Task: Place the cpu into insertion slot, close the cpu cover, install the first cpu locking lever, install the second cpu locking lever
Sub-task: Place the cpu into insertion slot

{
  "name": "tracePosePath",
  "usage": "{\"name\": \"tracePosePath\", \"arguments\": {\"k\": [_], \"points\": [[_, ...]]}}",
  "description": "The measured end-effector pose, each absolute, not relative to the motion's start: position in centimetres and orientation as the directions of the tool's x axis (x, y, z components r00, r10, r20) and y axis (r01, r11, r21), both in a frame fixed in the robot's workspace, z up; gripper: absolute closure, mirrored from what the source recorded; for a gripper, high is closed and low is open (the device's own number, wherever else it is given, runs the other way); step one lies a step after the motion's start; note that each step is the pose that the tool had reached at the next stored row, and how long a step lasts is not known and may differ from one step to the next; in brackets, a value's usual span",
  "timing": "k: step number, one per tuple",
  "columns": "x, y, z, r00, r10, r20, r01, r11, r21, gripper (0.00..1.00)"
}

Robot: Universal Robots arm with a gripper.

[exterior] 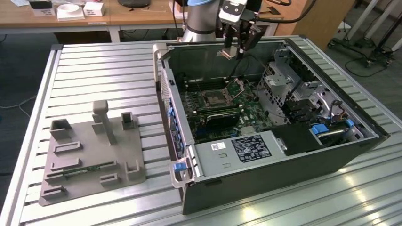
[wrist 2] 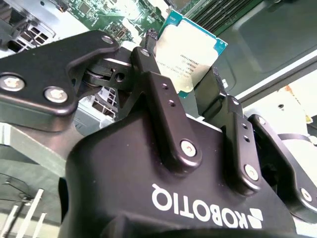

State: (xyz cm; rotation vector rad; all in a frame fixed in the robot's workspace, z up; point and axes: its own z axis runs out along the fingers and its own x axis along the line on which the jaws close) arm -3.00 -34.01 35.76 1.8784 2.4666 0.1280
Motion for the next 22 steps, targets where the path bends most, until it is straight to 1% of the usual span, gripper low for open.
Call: {"name": "tracePosePath", "arguments": {"k": [9, 22], "points": [[-3.01, -34.01, 35.74, -0.204, 0.979, 0.019, 0.975, 0.202, 0.089, 0.46], [-3.13, -34.01, 35.69, -0.141, 0.990, 0.019, 0.986, 0.139, 0.089, 0.46]]}}
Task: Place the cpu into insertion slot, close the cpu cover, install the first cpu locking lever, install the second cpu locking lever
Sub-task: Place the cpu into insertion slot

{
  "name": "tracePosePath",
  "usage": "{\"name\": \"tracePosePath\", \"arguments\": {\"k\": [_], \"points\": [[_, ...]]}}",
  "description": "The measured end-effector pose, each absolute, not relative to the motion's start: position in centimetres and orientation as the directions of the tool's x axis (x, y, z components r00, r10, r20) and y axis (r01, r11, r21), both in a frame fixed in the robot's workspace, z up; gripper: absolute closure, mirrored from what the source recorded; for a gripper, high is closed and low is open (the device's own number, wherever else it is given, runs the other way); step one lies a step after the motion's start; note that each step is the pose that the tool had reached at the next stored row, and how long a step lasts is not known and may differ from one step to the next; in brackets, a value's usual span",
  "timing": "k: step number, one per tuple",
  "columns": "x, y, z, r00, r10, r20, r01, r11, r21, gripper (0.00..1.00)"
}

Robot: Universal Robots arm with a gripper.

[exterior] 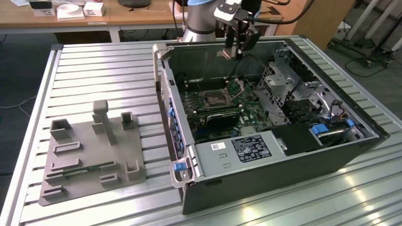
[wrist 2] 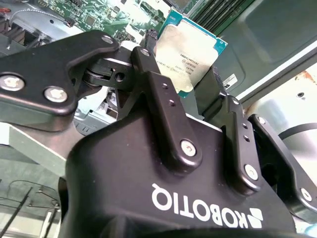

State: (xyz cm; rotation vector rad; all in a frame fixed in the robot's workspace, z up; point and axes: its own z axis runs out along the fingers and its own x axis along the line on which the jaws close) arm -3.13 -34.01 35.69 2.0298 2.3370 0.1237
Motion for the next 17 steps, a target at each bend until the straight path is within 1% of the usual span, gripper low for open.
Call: {"name": "tracePosePath", "arguments": {"k": [17], "points": [[-3.15, -34.01, 35.60, -0.115, 0.993, 0.019, 0.990, 0.113, 0.089, 0.46]]}}
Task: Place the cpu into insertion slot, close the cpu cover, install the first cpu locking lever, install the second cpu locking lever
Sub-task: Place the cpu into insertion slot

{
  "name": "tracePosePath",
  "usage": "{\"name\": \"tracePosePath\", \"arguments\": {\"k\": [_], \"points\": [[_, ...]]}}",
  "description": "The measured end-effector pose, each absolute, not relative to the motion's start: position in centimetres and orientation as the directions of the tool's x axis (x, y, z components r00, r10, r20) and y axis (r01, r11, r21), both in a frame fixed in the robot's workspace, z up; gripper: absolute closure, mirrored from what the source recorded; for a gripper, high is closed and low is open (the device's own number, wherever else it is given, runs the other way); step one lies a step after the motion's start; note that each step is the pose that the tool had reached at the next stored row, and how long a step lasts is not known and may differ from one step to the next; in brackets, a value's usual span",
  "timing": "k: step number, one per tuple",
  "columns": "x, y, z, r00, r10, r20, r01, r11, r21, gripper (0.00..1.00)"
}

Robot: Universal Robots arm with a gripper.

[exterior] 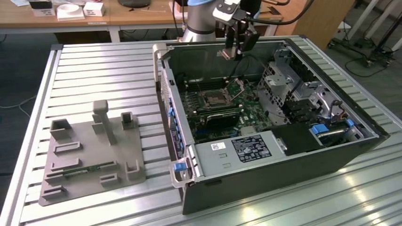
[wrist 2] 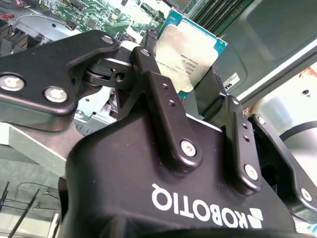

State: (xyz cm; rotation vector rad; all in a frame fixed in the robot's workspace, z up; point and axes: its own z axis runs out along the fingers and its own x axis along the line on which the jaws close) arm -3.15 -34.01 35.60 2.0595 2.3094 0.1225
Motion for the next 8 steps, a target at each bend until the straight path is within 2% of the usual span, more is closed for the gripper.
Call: {"name": "tracePosePath", "arguments": {"k": [8], "points": [[-3.25, -34.01, 35.20, -0.084, 0.996, 0.020, 0.994, 0.082, 0.077, 0.46]]}}
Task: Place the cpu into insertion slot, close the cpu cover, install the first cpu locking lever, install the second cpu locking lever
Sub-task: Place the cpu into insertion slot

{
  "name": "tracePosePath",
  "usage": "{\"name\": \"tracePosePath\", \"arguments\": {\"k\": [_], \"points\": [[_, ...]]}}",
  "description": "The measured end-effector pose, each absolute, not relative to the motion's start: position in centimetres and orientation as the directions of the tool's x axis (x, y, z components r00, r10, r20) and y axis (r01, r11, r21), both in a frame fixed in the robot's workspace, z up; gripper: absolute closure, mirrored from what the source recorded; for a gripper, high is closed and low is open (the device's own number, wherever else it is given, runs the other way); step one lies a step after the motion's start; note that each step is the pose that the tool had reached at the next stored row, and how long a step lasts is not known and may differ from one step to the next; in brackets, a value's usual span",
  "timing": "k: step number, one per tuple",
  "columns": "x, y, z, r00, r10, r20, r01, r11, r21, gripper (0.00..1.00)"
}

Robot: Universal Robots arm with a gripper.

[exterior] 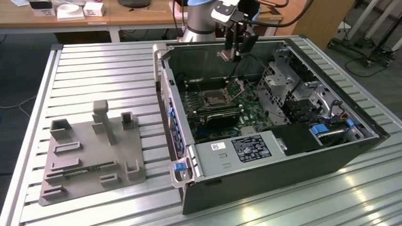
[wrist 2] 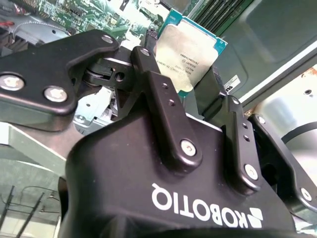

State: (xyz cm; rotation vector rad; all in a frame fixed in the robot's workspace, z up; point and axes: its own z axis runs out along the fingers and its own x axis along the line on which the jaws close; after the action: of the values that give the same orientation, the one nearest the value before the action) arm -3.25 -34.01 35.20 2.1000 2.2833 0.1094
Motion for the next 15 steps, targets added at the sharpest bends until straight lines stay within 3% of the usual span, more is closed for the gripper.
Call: {"name": "tracePosePath", "arguments": {"k": [15], "points": [[-3.25, -34.02, 34.92, -0.034, 0.999, 0.021, 0.997, 0.032, 0.064, 0.46]]}}
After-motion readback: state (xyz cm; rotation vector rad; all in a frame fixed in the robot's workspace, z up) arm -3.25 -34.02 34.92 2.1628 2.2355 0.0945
